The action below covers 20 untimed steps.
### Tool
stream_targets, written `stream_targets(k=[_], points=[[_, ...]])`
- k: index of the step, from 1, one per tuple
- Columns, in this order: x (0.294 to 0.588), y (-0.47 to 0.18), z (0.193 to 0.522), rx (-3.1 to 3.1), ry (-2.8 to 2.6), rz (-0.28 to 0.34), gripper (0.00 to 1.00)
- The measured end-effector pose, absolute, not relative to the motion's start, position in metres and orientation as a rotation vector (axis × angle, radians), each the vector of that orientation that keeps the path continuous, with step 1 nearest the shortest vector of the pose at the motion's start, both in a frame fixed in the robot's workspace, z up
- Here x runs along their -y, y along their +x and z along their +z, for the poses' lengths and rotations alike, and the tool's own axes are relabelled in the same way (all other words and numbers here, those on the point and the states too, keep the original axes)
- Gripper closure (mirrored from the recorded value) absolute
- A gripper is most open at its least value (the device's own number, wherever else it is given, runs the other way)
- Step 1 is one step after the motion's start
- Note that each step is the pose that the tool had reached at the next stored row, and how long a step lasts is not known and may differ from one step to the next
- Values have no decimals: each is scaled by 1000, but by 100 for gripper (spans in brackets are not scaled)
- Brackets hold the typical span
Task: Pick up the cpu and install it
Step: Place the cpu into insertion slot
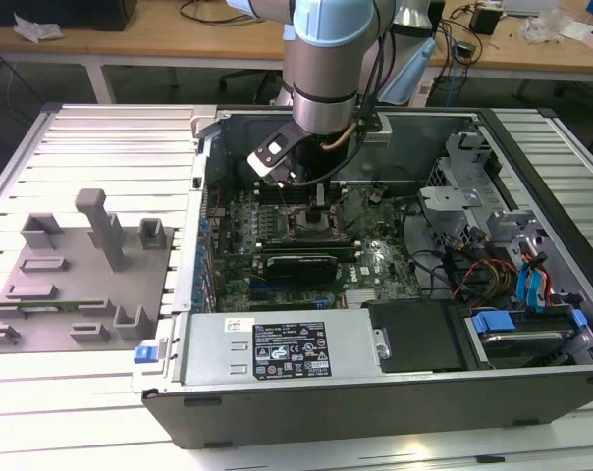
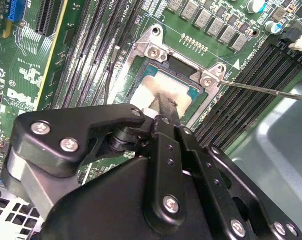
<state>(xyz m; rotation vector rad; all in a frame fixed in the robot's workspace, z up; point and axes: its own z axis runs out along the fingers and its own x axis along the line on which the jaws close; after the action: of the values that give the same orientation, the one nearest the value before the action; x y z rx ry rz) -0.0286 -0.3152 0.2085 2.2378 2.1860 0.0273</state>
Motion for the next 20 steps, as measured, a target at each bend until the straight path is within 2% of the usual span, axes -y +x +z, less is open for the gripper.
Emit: stream_targets(k=[20], points=[[316, -29, 205, -2185, 2235, 32, 89]])
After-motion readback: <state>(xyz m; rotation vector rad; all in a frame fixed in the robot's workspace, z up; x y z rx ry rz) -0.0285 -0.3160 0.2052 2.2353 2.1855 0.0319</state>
